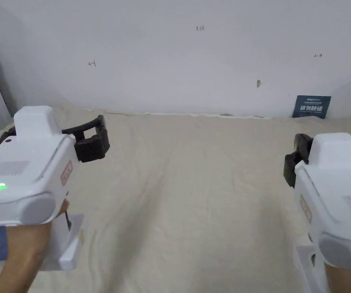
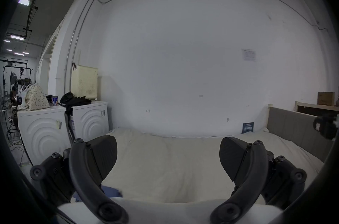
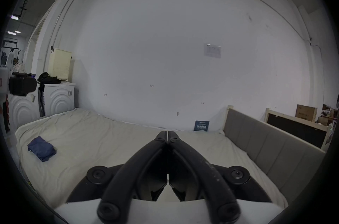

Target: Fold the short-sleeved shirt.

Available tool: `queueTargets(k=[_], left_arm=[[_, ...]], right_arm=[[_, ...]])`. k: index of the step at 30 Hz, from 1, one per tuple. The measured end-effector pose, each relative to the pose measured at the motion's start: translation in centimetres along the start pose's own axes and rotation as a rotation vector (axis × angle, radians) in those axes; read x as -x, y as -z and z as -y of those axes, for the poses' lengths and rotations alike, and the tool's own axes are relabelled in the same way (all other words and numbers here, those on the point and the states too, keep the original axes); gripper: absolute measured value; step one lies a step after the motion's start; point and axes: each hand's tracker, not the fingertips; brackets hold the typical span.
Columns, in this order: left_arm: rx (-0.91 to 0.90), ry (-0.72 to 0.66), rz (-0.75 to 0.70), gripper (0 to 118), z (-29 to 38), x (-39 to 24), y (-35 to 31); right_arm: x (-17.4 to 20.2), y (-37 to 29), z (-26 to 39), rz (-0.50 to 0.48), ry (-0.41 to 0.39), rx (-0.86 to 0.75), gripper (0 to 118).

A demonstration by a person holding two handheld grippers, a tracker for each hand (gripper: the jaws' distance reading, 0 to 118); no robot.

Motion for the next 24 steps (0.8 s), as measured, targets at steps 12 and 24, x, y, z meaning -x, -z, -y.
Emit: queueTargets(k=[12, 24], left_arm=[[-0.043, 0.017, 0.151, 0, 4.7, -7.5, -0.9], [-0.016, 0.04, 0.196, 0, 5.0, -8.6, -1.0]], right_arm=[[-3.3, -2.4, 1.1, 0.096, -0.031, -0.027, 2], [-3.8, -2.6, 1.7, 0.109, -0.004, -0.019, 2]])
